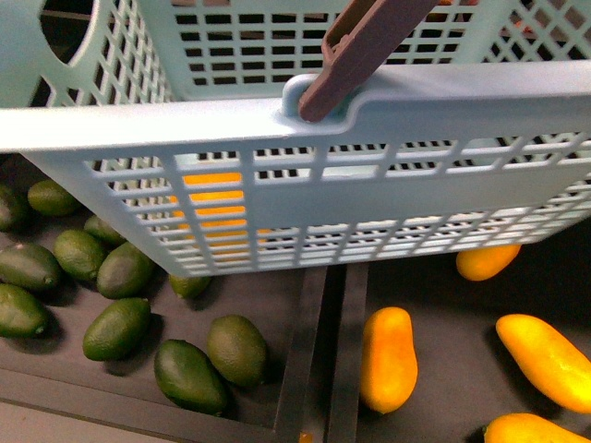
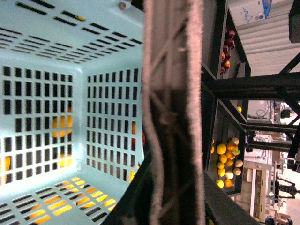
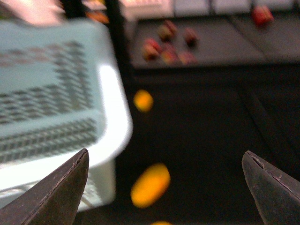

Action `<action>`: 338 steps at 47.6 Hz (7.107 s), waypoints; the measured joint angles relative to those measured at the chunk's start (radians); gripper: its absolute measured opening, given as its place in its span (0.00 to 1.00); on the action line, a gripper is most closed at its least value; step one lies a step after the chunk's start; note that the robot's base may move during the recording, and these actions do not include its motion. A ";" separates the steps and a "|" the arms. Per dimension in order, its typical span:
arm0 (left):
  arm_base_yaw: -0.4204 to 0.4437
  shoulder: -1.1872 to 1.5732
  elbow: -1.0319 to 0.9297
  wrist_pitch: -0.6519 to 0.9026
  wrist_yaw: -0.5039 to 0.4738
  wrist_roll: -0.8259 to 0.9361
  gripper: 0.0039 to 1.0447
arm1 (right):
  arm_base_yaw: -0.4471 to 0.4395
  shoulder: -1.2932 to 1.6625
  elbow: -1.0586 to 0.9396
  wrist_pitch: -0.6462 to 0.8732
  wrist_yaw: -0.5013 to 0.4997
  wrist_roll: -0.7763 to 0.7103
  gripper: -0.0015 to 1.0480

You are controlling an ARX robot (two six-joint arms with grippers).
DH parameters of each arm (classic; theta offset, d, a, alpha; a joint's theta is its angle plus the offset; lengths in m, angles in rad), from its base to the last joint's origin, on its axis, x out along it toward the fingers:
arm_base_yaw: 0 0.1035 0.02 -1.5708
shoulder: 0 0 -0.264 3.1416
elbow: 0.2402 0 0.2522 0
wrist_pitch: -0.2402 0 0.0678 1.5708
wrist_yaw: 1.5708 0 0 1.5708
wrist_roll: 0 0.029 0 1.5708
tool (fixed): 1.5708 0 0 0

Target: Pick lemon and mango into basket

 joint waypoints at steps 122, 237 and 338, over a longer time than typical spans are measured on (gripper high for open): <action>-0.020 0.000 0.000 0.000 0.019 0.006 0.05 | -0.594 2.337 1.463 -0.001 -0.205 -0.479 0.48; -0.020 0.004 -0.002 -0.002 0.013 0.013 0.05 | 0.151 0.645 0.522 0.161 -0.184 0.055 0.92; -0.020 0.004 -0.002 -0.002 0.017 0.011 0.05 | -0.037 -0.335 -0.156 -0.004 -0.155 -0.096 0.02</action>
